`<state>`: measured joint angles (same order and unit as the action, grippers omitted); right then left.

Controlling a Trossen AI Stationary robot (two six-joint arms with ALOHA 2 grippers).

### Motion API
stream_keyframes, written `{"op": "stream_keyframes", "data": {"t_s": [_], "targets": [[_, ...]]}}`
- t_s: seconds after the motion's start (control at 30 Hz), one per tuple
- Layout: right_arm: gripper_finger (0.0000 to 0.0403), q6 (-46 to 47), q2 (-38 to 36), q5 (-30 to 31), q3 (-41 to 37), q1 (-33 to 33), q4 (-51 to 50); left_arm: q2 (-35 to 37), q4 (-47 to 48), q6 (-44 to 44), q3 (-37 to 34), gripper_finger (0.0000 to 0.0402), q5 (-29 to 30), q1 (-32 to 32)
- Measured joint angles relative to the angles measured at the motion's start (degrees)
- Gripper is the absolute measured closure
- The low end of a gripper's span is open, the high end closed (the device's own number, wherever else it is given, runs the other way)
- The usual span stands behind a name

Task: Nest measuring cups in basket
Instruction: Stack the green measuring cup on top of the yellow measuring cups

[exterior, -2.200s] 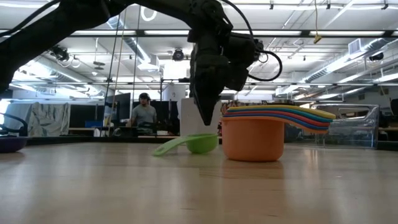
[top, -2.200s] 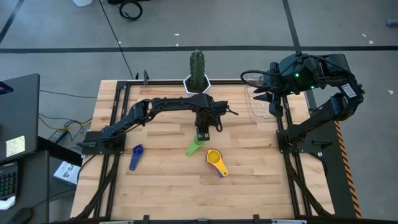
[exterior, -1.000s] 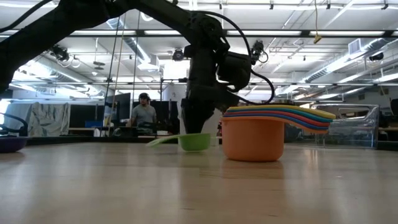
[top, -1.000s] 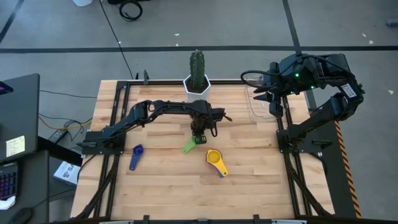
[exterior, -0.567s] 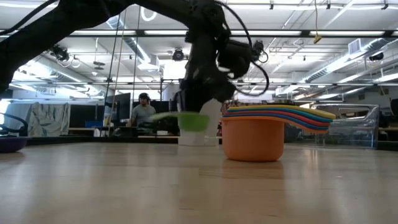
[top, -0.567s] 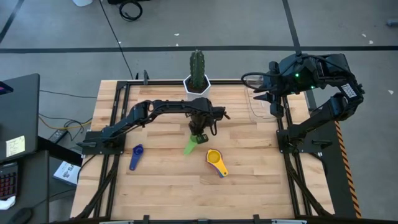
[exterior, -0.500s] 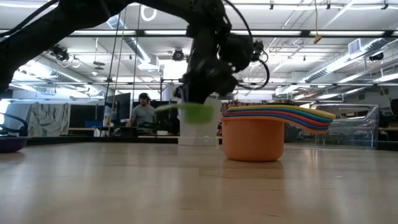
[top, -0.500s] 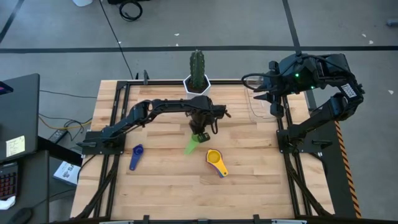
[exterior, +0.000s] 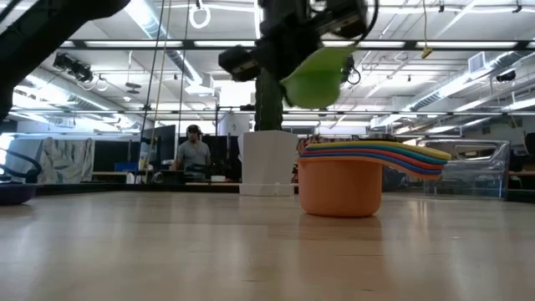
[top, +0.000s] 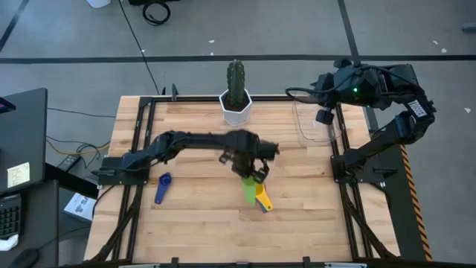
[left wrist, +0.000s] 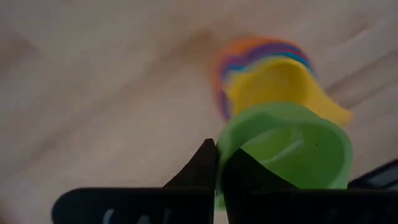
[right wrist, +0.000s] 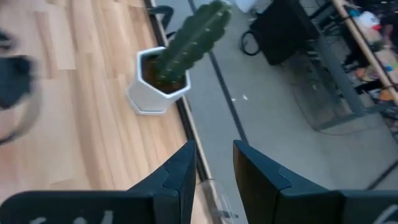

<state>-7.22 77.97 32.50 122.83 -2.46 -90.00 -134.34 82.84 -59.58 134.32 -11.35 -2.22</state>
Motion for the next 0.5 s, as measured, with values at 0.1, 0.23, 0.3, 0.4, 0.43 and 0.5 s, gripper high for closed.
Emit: {"op": "stream_keyframes", "data": {"t_s": [0.1, 0.23, 0.3, 0.4, 0.43, 0.5], "targets": [[0.0292, 0.1, 0.0, 0.9, 0.0, 0.0, 0.0, 0.0, -5.4, -8.2, -0.6, 0.0389, 0.6, -2.8], [0.0292, 0.2, 0.0, -0.4, 0.0, 0.0, 0.0, -0.1, -9.9, -18.5, -0.7, 0.0389, 5.4, -4.6], [0.0292, 0.9, 0.0, -0.8, 0.0, 0.0, 0.0, -0.1, -10.2, -22.5, -0.7, 0.0389, 8.0, -5.1], [0.0292, 1.4, 0.0, -1.0, 0.0, 0.0, 0.0, -0.1, -10.4, -27.8, -0.7, 0.0389, 9.9, -5.7], [0.0292, 1.4, 0.0, -1.0, 0.0, 0.0, 0.0, -0.1, -10.8, -28.1, -0.7, 0.0389, 9.9, -5.9], [0.0292, 1.3, 0.0, -1.0, 0.0, 0.0, 0.0, -0.1, -11.2, -28.4, -0.7, 0.0389, 9.9, -6.3]]}}
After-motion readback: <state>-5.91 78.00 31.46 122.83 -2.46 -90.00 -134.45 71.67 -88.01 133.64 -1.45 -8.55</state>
